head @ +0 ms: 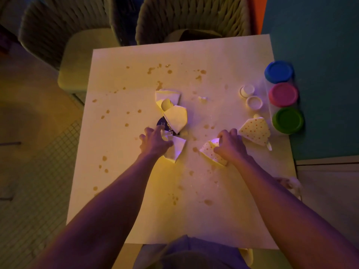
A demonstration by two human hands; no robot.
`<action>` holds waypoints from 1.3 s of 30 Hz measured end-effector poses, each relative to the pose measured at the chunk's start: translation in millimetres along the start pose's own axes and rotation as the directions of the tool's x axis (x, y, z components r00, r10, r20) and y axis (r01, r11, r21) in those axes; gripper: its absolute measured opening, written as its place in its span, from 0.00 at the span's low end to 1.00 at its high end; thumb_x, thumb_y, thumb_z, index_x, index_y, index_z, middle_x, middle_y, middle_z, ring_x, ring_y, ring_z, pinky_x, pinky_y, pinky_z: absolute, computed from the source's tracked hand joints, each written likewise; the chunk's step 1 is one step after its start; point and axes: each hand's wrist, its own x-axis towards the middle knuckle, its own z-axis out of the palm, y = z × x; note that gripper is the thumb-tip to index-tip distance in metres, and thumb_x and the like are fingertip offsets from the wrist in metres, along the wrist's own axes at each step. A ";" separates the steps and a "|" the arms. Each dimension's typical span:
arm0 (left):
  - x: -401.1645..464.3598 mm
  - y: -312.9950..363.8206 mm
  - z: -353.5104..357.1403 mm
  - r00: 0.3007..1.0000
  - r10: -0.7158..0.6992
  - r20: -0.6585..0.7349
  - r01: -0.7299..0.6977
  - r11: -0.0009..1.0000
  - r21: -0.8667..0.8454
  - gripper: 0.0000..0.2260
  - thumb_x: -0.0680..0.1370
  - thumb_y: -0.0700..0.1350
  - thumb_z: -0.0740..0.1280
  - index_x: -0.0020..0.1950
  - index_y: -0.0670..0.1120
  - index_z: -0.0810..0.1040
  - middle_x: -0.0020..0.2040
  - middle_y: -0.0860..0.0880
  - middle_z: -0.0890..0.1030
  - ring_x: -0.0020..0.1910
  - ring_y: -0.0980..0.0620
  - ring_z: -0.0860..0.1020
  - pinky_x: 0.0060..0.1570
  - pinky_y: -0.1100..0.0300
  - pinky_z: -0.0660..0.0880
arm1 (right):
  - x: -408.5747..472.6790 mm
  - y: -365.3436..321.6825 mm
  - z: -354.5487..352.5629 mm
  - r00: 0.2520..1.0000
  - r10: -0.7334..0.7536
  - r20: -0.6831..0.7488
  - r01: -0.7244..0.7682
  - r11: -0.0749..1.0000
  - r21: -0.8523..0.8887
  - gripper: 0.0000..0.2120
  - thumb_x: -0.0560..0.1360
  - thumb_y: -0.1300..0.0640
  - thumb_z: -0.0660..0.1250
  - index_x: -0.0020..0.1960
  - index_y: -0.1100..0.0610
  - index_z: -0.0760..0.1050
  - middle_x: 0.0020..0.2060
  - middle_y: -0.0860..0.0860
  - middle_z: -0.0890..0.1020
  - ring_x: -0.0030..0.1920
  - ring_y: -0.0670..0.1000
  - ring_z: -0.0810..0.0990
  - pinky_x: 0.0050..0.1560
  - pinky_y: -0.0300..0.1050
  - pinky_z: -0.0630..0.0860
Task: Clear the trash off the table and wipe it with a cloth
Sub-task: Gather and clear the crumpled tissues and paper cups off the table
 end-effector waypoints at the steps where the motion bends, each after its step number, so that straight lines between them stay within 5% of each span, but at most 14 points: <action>1: 0.7 -2.3 -1.2 1.000 0.008 0.001 -0.008 1.000 -0.008 0.31 0.73 0.54 0.73 0.74 0.57 0.68 0.67 0.43 0.68 0.66 0.37 0.66 0.62 0.49 0.68 | 0.1 -2.3 0.4 1.000 0.022 0.011 -0.022 1.000 0.014 0.21 0.70 0.55 0.70 0.61 0.53 0.70 0.61 0.55 0.67 0.63 0.61 0.70 0.56 0.50 0.73; 9: 2.6 -14.3 -6.1 0.998 0.035 0.043 -0.029 0.991 -0.131 0.32 0.71 0.50 0.72 0.74 0.55 0.66 0.65 0.41 0.71 0.66 0.37 0.68 0.63 0.49 0.69 | 2.9 -48.2 -10.9 0.997 -0.026 0.070 0.009 0.972 0.234 0.27 0.65 0.52 0.76 0.61 0.54 0.72 0.54 0.54 0.80 0.53 0.55 0.80 0.52 0.50 0.78; 14: 1.6 -24.8 -12.2 0.991 0.090 0.095 -0.066 0.972 -0.226 0.33 0.71 0.47 0.73 0.73 0.53 0.64 0.62 0.42 0.71 0.61 0.38 0.75 0.59 0.48 0.74 | 25.7 -107.3 -14.5 0.996 -0.092 -0.006 0.090 0.968 0.236 0.36 0.65 0.52 0.77 0.69 0.55 0.68 0.61 0.57 0.76 0.57 0.57 0.78 0.49 0.46 0.74; 23: 5.8 -66.3 -19.8 0.981 0.172 0.085 -0.142 0.950 -0.279 0.34 0.71 0.46 0.73 0.74 0.57 0.63 0.62 0.47 0.71 0.57 0.43 0.75 0.53 0.50 0.76 | 68.9 -163.1 6.2 0.999 0.018 0.045 -0.020 0.999 0.034 0.45 0.64 0.44 0.80 0.74 0.57 0.62 0.68 0.58 0.69 0.67 0.60 0.72 0.59 0.52 0.73; 29: 15.6 -74.2 -20.2 0.979 0.192 0.072 -0.164 0.943 -0.290 0.34 0.71 0.45 0.72 0.74 0.57 0.61 0.61 0.48 0.71 0.56 0.42 0.76 0.50 0.52 0.75 | 80.9 -158.9 5.2 0.997 0.073 0.002 -0.073 0.997 -0.020 0.43 0.62 0.41 0.81 0.68 0.57 0.67 0.69 0.58 0.63 0.64 0.62 0.74 0.56 0.51 0.74; 34: 17.4 -74.8 -20.1 0.978 0.202 0.052 -0.186 0.957 -0.220 0.34 0.72 0.47 0.72 0.74 0.58 0.60 0.62 0.47 0.71 0.54 0.40 0.77 0.49 0.49 0.77 | 77.1 -152.5 8.6 0.995 0.084 0.052 -0.083 0.996 -0.016 0.43 0.61 0.42 0.81 0.68 0.55 0.64 0.64 0.57 0.74 0.63 0.60 0.75 0.56 0.52 0.76; 39: 10.7 -75.1 -18.6 0.976 0.217 -0.001 -0.211 0.946 -0.246 0.33 0.72 0.46 0.71 0.73 0.60 0.61 0.59 0.48 0.71 0.51 0.39 0.78 0.48 0.48 0.77 | 53.7 -145.3 12.4 0.989 0.148 0.031 -0.151 0.973 0.176 0.38 0.63 0.44 0.79 0.66 0.55 0.65 0.61 0.57 0.77 0.59 0.60 0.78 0.53 0.52 0.78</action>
